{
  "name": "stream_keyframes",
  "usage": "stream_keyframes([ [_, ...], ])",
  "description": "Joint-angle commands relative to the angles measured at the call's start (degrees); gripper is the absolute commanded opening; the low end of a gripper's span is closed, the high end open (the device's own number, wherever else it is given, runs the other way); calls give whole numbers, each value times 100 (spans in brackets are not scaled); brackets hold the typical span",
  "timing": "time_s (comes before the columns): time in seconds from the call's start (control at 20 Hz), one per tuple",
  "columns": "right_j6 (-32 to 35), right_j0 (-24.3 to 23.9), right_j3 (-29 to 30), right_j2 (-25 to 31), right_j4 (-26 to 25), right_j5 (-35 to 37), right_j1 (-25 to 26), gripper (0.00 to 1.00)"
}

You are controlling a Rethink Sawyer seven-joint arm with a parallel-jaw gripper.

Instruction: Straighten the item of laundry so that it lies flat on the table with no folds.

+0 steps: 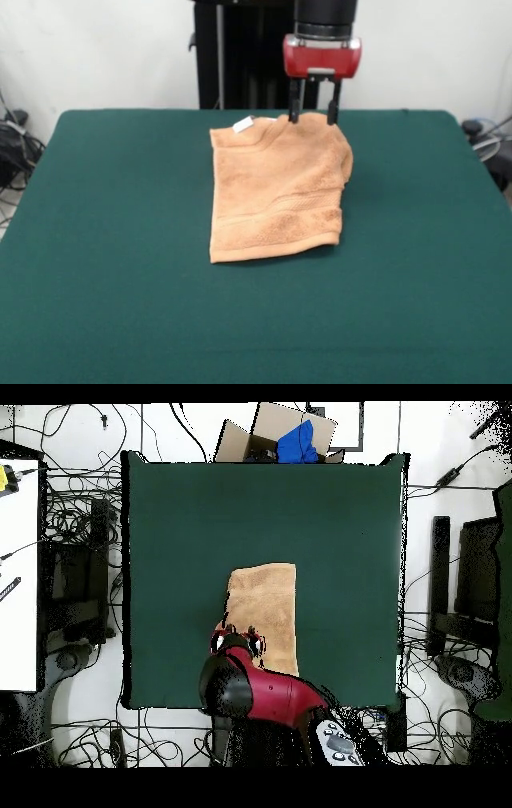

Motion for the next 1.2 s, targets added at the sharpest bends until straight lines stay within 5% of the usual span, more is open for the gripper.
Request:
stream_keyframes([
  [0.05,1295,102,-14,317,280,396,152,100],
  [1.2,1429,772,-533,-65,395,-952,1741,100],
])
